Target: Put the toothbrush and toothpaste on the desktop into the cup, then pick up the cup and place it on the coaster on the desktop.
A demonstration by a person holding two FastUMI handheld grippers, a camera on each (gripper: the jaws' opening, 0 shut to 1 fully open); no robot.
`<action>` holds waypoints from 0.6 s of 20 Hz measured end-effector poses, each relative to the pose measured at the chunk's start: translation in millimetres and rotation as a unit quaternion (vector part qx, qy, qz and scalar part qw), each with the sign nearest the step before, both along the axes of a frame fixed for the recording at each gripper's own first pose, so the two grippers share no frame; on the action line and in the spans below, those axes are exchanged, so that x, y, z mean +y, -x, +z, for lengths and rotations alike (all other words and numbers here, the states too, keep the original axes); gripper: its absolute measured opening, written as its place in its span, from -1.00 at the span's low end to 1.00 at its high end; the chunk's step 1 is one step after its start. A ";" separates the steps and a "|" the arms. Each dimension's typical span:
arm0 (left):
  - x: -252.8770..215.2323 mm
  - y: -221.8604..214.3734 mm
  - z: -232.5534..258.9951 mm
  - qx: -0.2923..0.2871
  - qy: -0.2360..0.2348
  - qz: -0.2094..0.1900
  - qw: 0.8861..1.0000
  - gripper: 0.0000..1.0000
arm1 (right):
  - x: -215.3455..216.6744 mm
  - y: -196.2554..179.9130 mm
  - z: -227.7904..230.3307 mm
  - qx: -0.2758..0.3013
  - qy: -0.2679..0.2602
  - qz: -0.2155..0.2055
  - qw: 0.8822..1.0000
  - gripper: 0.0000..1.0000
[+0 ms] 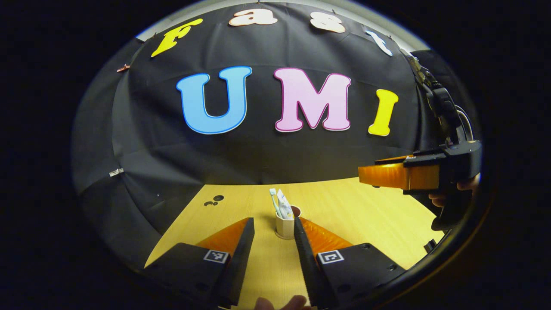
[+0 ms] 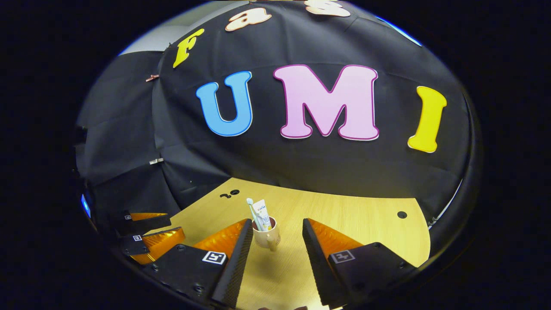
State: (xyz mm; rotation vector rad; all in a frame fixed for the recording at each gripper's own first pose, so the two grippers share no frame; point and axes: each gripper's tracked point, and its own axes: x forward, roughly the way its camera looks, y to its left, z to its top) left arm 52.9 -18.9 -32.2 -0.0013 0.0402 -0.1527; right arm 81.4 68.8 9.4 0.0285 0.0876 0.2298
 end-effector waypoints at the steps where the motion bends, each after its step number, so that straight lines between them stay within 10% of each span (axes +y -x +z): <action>1: -1.1 3.4 4.4 -0.004 0.002 0.002 1.000 0.27 | -2.1 6.7 2.8 -0.003 -0.003 -0.005 1.000 0.43; 6: 0.9 7.6 24.6 -0.023 -0.003 0.016 1.000 0.70 | -19.8 31.3 12.2 -0.026 -0.006 -0.031 0.999 0.53; 12: -3.3 17.7 38.3 -0.034 -0.007 0.016 0.999 0.70 | -31.9 50.5 19.5 -0.047 -0.010 -0.054 0.997 0.63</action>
